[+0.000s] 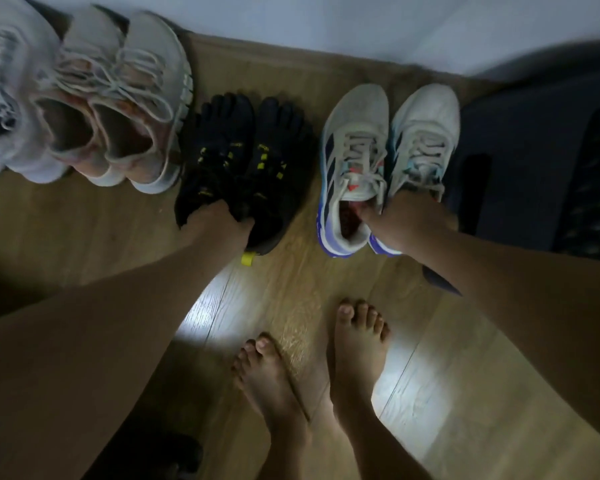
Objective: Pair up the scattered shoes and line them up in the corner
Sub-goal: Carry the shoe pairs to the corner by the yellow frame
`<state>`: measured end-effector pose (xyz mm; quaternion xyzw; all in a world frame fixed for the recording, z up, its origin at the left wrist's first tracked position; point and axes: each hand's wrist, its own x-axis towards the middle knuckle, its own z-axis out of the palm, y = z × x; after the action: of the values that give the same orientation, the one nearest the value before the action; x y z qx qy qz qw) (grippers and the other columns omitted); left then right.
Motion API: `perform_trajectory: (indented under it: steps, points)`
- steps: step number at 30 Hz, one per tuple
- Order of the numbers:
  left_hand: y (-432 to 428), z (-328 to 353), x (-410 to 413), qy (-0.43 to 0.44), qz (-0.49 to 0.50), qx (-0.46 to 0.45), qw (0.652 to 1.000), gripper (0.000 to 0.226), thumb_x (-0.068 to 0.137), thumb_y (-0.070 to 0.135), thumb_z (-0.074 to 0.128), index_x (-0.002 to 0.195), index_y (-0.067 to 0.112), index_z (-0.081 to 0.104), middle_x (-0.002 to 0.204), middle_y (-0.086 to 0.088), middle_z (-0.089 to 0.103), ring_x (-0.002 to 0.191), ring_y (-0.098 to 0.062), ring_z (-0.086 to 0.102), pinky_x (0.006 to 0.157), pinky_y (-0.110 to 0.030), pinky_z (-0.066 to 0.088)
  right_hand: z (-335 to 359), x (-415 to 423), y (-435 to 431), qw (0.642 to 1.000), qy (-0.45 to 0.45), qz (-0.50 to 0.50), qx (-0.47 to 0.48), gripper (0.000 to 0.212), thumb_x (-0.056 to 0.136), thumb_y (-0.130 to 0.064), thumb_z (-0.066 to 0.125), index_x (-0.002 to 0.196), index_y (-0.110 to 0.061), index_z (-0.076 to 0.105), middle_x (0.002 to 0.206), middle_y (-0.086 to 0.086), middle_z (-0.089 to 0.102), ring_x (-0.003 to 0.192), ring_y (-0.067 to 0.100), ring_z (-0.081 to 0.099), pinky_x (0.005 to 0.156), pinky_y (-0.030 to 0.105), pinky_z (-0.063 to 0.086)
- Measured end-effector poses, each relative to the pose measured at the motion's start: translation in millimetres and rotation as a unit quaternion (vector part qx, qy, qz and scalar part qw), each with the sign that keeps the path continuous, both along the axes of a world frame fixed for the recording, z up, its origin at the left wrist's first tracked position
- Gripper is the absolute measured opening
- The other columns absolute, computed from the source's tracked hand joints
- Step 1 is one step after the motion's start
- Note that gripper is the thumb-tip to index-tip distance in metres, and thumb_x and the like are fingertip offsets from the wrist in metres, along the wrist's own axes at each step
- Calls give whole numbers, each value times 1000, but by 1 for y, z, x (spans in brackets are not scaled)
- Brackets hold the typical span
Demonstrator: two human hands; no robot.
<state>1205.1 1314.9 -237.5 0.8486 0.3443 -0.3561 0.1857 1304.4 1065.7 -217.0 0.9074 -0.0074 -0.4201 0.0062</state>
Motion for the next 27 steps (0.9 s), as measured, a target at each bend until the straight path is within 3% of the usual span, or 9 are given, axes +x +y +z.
perform_trajectory:
  steps: [5,8,12,17,19,21,23,25,27]
  points:
    - [7,5,25,-60,20,10,998,44,96,38,50,131,13,45,119,-23,59,108,-43,56,85,-40,44,-7,11,-1,998,55,3,39,73,81,-76,38,117,-17,62,116,12,65,104,34,61,89,44,52]
    - [11,13,44,-114,11,0,993,40,97,39,47,129,13,46,119,-24,59,108,-44,55,84,-39,41,-10,14,-6,998,-19,51,37,52,91,-60,40,101,-15,65,102,12,67,93,34,63,79,40,52]
    - [8,14,75,-142,24,-37,989,46,98,40,46,136,14,42,127,-23,57,117,-43,52,89,-36,40,-13,29,-9,989,-123,47,62,48,95,-55,39,93,-12,62,92,14,66,81,33,61,67,36,46]
    - [6,20,79,-99,-20,-96,990,42,95,38,56,125,10,48,105,-9,55,92,-24,54,63,-23,38,-18,34,-1,992,-77,-22,97,75,82,-73,29,104,-11,62,101,16,67,93,37,63,81,43,52]
    - [4,25,70,-75,-66,-68,993,48,93,46,54,128,14,45,108,-12,60,99,-31,57,79,-29,42,-17,29,0,991,-78,-61,87,74,84,-73,33,112,-10,60,108,16,66,101,38,62,82,41,49]
    - [1,29,57,-51,-125,-21,991,54,92,52,49,130,15,41,113,-13,61,112,-36,54,99,-42,32,-13,19,-2,985,-113,-89,96,67,90,-68,39,118,-10,55,120,17,60,109,39,59,84,42,48]
    - [2,28,40,-85,-184,24,979,59,92,55,47,135,16,38,119,-10,58,117,-34,49,105,-49,24,2,4,-4,970,-171,-111,133,49,93,-55,47,116,-12,50,125,15,53,106,37,57,78,39,46]
    - [5,28,20,-149,-255,57,954,61,90,51,52,138,16,39,121,-9,55,116,-33,46,106,-51,24,19,-17,-6,966,-191,-51,165,30,94,-42,51,110,-17,49,115,9,54,95,33,59,70,36,45]
    - [7,30,2,-188,-303,54,933,57,86,43,60,133,16,45,119,-10,53,112,-34,47,101,-51,29,30,-41,-5,972,-120,85,184,19,94,-37,49,105,-22,50,95,0,56,88,29,61,70,37,50]
